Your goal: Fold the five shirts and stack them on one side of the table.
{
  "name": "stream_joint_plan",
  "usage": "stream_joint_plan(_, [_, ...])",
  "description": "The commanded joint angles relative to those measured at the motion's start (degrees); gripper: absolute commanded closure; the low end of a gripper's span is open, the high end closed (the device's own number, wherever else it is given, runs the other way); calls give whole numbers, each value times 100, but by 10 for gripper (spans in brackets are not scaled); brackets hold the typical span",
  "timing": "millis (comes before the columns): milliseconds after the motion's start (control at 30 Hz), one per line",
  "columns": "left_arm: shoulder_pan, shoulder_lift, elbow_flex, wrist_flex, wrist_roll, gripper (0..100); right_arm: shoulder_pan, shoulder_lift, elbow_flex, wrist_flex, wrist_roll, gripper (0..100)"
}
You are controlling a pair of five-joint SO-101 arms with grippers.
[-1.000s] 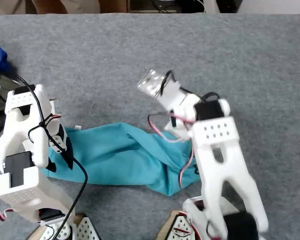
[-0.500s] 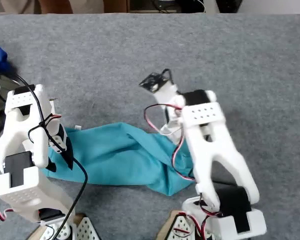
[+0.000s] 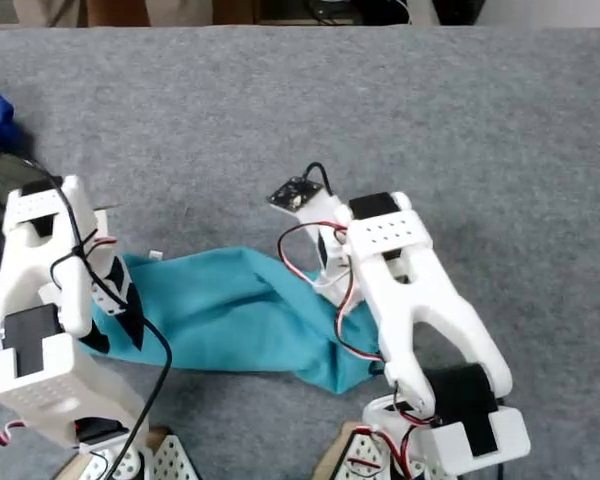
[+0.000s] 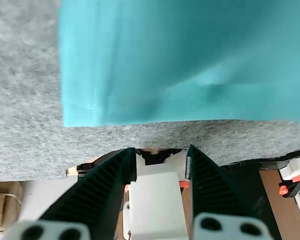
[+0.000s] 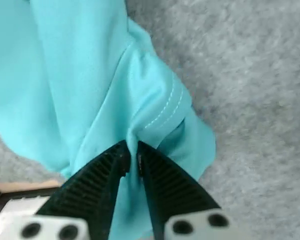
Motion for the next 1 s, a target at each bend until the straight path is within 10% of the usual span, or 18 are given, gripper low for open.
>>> stream_joint_plan(0, [-229, -84, -35, 53, -35, 829, -66, -127, -611, 712, 176, 976])
stream_joint_plan(233, [-369, -84, -26, 88, -290, 829, -66, -1429, -1402, 2242, 1134, 976])
stream_joint_plan(967, [-141, -92, -369, 176, 246, 829, -963, -5525, 1112, 2259, 3411, 830])
